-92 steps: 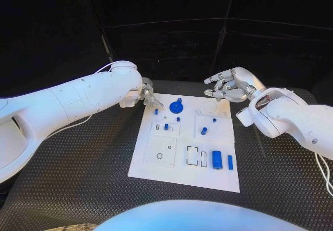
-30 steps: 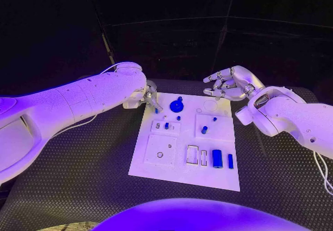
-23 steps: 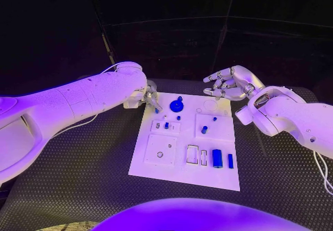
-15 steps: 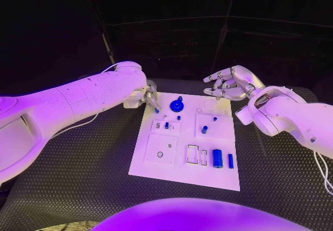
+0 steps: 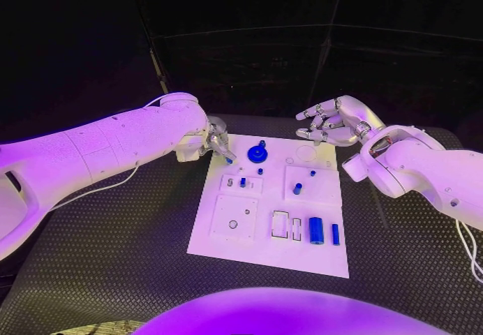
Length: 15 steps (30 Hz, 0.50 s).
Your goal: Assemble the parts on the task board
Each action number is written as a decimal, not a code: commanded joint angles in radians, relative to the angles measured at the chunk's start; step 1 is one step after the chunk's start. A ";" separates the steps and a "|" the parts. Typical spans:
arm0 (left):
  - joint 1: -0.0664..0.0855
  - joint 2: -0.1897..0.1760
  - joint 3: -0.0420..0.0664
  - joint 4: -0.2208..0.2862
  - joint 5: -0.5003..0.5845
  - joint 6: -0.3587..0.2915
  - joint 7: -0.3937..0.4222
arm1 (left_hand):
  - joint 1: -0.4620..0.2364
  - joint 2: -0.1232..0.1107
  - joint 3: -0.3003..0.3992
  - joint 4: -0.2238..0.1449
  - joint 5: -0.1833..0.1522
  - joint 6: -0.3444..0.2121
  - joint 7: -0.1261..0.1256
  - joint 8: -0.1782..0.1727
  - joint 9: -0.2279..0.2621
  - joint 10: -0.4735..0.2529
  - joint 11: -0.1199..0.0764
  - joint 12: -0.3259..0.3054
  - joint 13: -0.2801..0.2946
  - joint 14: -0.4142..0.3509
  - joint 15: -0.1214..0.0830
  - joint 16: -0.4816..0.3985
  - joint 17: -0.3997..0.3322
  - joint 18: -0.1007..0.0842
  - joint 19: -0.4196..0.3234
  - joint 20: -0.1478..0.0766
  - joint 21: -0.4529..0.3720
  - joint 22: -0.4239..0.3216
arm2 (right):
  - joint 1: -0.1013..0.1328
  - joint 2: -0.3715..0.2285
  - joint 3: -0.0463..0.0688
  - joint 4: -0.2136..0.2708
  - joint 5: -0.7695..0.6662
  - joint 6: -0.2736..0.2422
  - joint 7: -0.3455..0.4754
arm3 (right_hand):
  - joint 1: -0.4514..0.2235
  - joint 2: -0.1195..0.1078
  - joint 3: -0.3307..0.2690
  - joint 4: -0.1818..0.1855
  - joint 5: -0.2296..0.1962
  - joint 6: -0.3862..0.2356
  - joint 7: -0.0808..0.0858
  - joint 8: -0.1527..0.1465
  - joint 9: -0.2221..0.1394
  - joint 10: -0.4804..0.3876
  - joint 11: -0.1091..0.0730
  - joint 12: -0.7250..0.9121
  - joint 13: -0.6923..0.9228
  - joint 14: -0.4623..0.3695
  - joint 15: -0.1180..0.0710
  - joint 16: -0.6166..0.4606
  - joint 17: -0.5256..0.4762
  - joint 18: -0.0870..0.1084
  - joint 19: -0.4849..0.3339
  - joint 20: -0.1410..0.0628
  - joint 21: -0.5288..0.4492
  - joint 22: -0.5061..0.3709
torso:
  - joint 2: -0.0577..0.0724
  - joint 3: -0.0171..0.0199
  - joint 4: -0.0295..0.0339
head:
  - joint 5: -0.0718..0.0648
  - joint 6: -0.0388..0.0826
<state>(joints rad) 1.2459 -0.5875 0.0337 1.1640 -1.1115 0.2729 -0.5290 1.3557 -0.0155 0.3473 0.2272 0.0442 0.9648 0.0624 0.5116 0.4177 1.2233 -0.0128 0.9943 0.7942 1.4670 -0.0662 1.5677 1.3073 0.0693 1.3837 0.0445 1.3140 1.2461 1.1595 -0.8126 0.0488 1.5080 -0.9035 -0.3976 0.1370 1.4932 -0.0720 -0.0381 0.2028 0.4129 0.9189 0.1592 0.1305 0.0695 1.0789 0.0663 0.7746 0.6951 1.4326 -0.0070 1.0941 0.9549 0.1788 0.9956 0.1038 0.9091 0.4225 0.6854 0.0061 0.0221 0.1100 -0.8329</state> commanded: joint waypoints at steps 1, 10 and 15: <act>-0.004 -0.030 0.000 0.053 0.059 -0.110 0.011 | -0.016 -0.015 0.128 -0.105 0.004 0.003 -0.006 0.011 0.015 0.014 -0.003 0.007 0.004 0.104 -0.004 0.003 0.263 0.009 0.005 -0.004 0.006 0.001 | 0.002 0.001 0.001 -0.001 0.002 0.009 0.004 | -0.005 0.003 -0.001 0.007 0.005 -0.007 -0.002 0.005 0.000 -0.006 0.001 0.006 -0.001 -0.001 -0.001 -0.001 0.001 0.005 0.007 0.000 -0.005 -0.002 | -0.001 0.0002 -0.0006 | 0.003 0.001; -0.030 -0.123 -0.001 0.190 0.078 -0.172 0.010 | -0.048 -0.036 0.185 -0.119 0.004 0.001 -0.009 0.028 0.024 0.025 -0.006 0.017 0.012 0.104 -0.007 0.003 0.263 0.008 0.008 -0.006 0.007 0.007 | 0.002 0.003 0.001 -0.005 0.002 0.010 0.004 | -0.003 0.004 0.000 0.007 0.007 -0.007 -0.002 0.006 0.000 -0.007 0.001 0.006 -0.001 -0.001 -0.001 -0.001 0.001 0.005 0.008 0.000 -0.006 -0.002 | -0.001 0.0005 -0.0001 | 0.006 -0.001; -0.053 -0.161 -0.001 0.245 0.058 -0.185 0.007 | -0.053 -0.039 0.193 -0.121 0.004 0.001 -0.009 0.030 0.025 0.028 -0.006 0.021 0.015 0.104 -0.007 0.003 0.263 0.008 0.010 -0.006 0.008 0.008 | 0.002 0.005 0.000 -0.008 0.002 0.012 0.004 | -0.003 0.004 0.000 0.007 0.007 -0.007 -0.002 0.006 0.000 -0.007 0.001 0.006 -0.001 -0.001 -0.001 -0.001 0.001 0.005 0.008 0.000 -0.006 -0.002 | 0.000 -0.0008 0.0007 | 0.010 -0.002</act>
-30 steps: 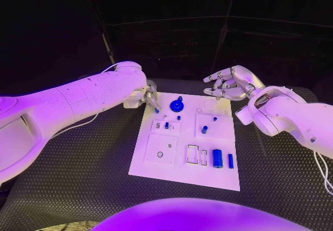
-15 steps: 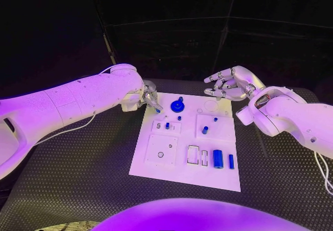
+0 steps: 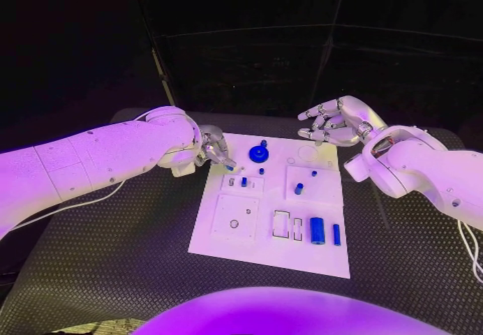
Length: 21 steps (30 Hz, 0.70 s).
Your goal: Assemble the parts on the task board
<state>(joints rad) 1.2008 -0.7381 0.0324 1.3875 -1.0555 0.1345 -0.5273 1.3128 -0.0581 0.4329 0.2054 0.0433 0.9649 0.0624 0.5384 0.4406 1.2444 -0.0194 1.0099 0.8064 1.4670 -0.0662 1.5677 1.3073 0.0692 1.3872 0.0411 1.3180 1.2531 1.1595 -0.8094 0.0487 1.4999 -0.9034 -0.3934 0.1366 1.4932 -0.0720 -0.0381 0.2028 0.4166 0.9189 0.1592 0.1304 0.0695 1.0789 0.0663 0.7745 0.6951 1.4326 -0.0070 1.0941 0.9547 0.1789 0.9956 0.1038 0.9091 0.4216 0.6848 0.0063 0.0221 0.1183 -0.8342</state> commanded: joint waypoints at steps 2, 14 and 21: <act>-0.016 -0.017 0.000 0.033 -0.004 -0.050 0.005 | -0.010 0.004 0.107 -0.099 0.005 0.001 -0.009 0.003 0.003 0.007 0.001 0.005 0.003 0.104 -0.007 0.003 0.263 0.008 0.006 -0.003 0.004 0.001 | 0.001 0.002 0.001 -0.001 0.002 0.009 0.004 | -0.003 0.004 0.000 0.007 0.004 -0.007 -0.002 0.006 0.000 -0.007 0.001 0.006 -0.001 -0.001 -0.001 -0.001 0.001 0.005 0.008 0.000 -0.006 -0.001 | 0.000 -0.0014 0.0015 | 0.002 -0.002; -0.056 -0.030 0.000 0.067 -0.048 -0.053 0.003 | -0.018 0.000 0.115 -0.101 0.005 0.001 -0.009 0.007 0.004 0.011 0.000 0.011 0.009 0.104 -0.008 0.003 0.263 0.009 0.006 -0.003 0.003 0.001 | 0.001 0.003 0.000 -0.004 0.002 0.012 0.005 | -0.003 0.004 0.000 0.007 0.004 -0.007 -0.002 0.006 0.000 -0.007 0.001 0.006 -0.001 -0.001 -0.001 -0.001 0.001 0.005 0.008 0.000 -0.006 -0.001 | 0.001 -0.0010 -0.0020 | 0.005 -0.003; -0.063 -0.030 0.000 0.071 -0.080 -0.047 0.001 | -0.023 -0.002 0.119 -0.101 0.005 0.001 -0.010 0.010 0.006 0.015 0.000 0.017 0.015 0.104 -0.008 0.003 0.263 0.008 0.008 -0.004 0.005 0.004 | 0.001 0.004 0.000 -0.005 0.002 0.013 0.006 | -0.003 0.004 0.000 0.007 0.004 -0.007 -0.002 0.006 0.000 -0.007 0.001 0.006 -0.001 -0.001 -0.001 -0.001 0.001 0.005 0.008 0.000 -0.006 -0.001 | 0.002 -0.0006 -0.0025 | 0.007 -0.004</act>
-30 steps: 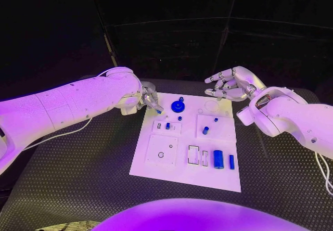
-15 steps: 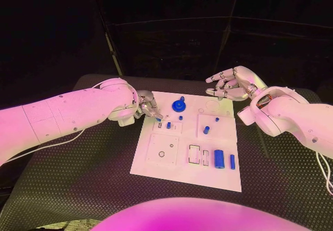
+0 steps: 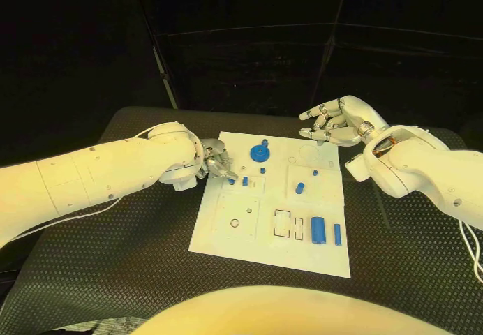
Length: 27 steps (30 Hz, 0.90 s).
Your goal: Assemble the parts on the task board
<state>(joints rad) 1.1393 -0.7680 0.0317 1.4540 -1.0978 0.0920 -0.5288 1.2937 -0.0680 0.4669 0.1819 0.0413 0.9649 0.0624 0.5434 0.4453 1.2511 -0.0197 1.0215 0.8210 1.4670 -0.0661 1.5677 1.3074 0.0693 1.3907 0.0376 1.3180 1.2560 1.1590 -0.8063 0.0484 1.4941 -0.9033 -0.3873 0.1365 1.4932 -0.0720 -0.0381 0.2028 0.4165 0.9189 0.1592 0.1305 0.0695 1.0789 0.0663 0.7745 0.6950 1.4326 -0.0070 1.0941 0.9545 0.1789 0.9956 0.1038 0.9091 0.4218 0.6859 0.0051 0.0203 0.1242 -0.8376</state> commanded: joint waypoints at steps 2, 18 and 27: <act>-0.002 0.000 0.001 0.005 -0.044 -0.001 0.001 | -0.007 0.007 0.087 -0.078 0.007 0.002 -0.010 0.007 0.002 0.010 0.000 0.008 0.003 0.104 -0.008 0.003 0.263 0.007 0.005 0.000 0.007 0.003 | 0.002 0.001 0.001 0.001 0.002 0.006 0.006 | -0.003 0.004 0.000 0.007 0.004 -0.007 -0.002 0.006 0.000 -0.007 0.001 0.006 -0.001 -0.001 -0.001 -0.001 0.001 0.005 0.008 0.000 -0.006 -0.001 | 0.001 0.0007 -0.0008 | 0.001 -0.002; -0.004 -0.001 0.001 0.011 -0.076 0.034 -0.003 | -0.015 0.003 0.093 -0.080 0.007 0.004 -0.012 0.013 0.005 0.016 -0.002 0.019 0.015 0.104 -0.009 0.003 0.263 0.007 0.008 -0.001 0.009 0.007 | 0.002 0.001 0.001 0.000 0.002 0.007 0.006 | -0.003 0.004 0.000 0.007 0.004 -0.007 -0.002 0.006 0.000 -0.007 0.001 0.006 -0.001 -0.001 -0.001 -0.001 0.001 0.005 0.008 0.000 -0.006 -0.001 | 0.000 0.0001 -0.0002 | 0.001 -0.006; -0.004 -0.005 0.001 0.015 -0.091 0.047 -0.006 | -0.018 0.001 0.097 -0.082 0.007 0.005 -0.014 0.017 0.008 0.020 -0.003 0.026 0.022 0.104 -0.010 0.003 0.263 0.006 0.009 -0.002 0.011 0.008 | 0.002 0.001 0.000 0.000 0.002 0.008 0.006 | -0.003 0.004 0.000 0.007 0.004 -0.007 -0.002 0.006 0.000 -0.007 0.001 0.006 -0.001 -0.001 -0.001 -0.001 0.001 0.005 0.008 0.000 -0.006 -0.001 | 0.001 0.0000 -0.0003 | 0.001 -0.009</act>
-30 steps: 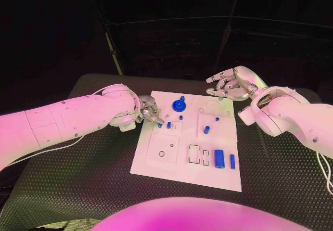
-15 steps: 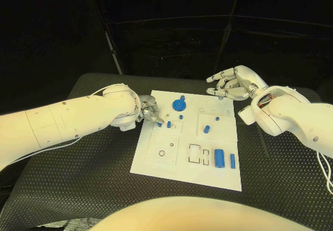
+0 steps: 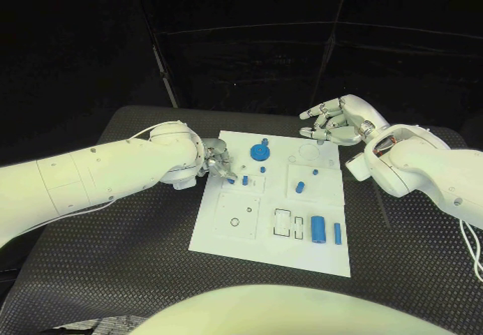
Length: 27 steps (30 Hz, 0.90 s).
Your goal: Assemble the parts on the task board
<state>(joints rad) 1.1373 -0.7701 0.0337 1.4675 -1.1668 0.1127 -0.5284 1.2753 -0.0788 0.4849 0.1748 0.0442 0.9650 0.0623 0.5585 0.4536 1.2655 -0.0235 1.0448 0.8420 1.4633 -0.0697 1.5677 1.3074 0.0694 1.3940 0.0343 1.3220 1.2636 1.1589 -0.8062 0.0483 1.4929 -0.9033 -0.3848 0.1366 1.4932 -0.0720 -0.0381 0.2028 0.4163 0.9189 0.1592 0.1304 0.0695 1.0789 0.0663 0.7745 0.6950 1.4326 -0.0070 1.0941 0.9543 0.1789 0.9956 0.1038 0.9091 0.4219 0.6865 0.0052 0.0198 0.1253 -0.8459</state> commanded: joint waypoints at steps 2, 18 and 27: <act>-0.002 -0.003 -0.001 0.002 -0.022 0.029 -0.006 | 0.000 0.012 0.079 -0.075 0.004 0.005 -0.014 0.002 -0.001 0.006 0.001 0.003 0.001 0.108 -0.007 0.003 0.263 0.006 0.006 0.002 0.007 0.001 | 0.002 0.001 0.001 0.001 0.002 0.006 0.006 | -0.003 0.004 0.000 0.007 0.004 -0.007 -0.002 0.006 0.000 -0.007 0.001 0.006 -0.001 -0.001 -0.001 -0.001 0.001 0.005 0.008 0.000 -0.006 -0.001 | 0.000 0.0001 0.0005 | -0.001 -0.002; -0.003 0.002 -0.001 0.004 -0.023 0.050 -0.007 | -0.007 0.008 0.083 -0.077 0.004 0.007 -0.016 0.010 0.003 0.013 -0.001 0.015 0.014 0.108 -0.008 0.003 0.263 0.005 0.009 0.000 0.010 0.006 | 0.002 0.002 0.001 0.000 0.002 0.007 0.006 | -0.003 0.004 0.001 0.009 0.006 -0.007 -0.001 0.006 0.000 -0.007 0.001 0.007 -0.001 -0.001 -0.001 -0.002 0.002 0.005 0.008 0.000 -0.007 -0.002 | 0.000 0.0010 -0.0003 | -0.001 -0.005; -0.003 0.010 -0.001 -0.001 -0.023 0.071 -0.006 | -0.019 -0.004 0.084 -0.083 0.004 0.016 -0.021 0.021 0.008 0.031 -0.005 0.039 0.043 0.108 -0.010 0.003 0.263 0.002 0.018 -0.002 0.021 0.021 | 0.002 0.002 0.001 0.000 0.002 0.007 0.005 | -0.003 0.004 0.001 0.009 0.006 -0.007 -0.001 0.006 0.000 -0.007 0.001 0.007 -0.001 -0.001 -0.001 -0.002 0.002 0.005 0.008 0.000 -0.007 -0.002 | 0.000 0.0010 -0.0005 | -0.002 -0.005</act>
<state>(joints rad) 1.1386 -0.7643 0.0356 1.4655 -1.1875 0.1428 -0.5308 1.2619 -0.0821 0.4961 0.1638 0.0423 0.9651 0.0623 0.5779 0.4609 1.2886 -0.0286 1.0798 0.8838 1.4670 -0.0733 1.5677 1.3073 0.0693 1.4051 0.0303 1.3372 1.2831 1.1589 -0.8048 0.0483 1.4915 -0.9033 -0.3823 0.1367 1.4932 -0.0720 -0.0353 0.2056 0.4163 0.9189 0.1592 0.1305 0.0695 1.0789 0.0663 0.7745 0.6950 1.4326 -0.0071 1.0941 0.9551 0.1789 0.9956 0.1038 0.9091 0.4212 0.6862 0.0060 0.0192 0.1234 -0.8513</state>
